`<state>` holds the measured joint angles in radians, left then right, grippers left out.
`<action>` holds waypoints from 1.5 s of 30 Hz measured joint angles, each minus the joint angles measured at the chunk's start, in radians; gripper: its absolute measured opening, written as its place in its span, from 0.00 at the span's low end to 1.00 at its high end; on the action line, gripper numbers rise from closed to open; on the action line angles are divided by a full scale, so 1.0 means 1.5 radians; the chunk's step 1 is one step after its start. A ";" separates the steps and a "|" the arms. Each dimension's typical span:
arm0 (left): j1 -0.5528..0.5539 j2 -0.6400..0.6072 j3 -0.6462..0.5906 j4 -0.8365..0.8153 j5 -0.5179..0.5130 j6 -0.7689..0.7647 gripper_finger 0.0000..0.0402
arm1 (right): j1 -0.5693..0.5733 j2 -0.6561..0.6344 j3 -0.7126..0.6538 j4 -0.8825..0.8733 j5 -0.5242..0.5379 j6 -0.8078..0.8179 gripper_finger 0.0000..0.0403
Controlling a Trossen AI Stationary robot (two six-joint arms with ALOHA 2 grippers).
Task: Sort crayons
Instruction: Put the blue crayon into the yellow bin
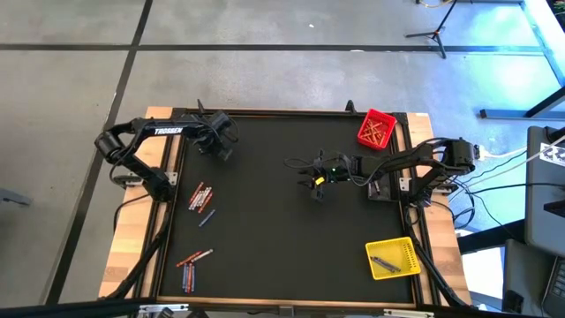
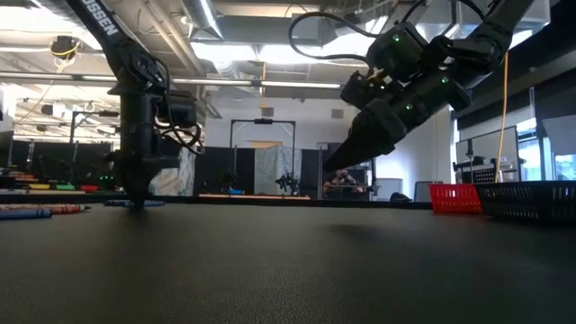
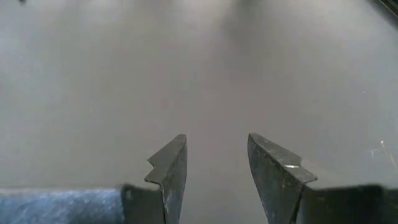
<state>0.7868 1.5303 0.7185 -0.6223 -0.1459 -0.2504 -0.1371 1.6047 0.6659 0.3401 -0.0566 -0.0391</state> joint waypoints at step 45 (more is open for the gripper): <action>-0.517 -0.069 -0.238 0.900 -0.078 0.171 0.03 | 0.000 -0.001 0.001 0.110 -0.010 0.038 0.57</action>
<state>0.0109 1.4263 0.3614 0.7274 -0.2633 0.0059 -0.1375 1.6039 0.6666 0.5050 -0.0723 0.0183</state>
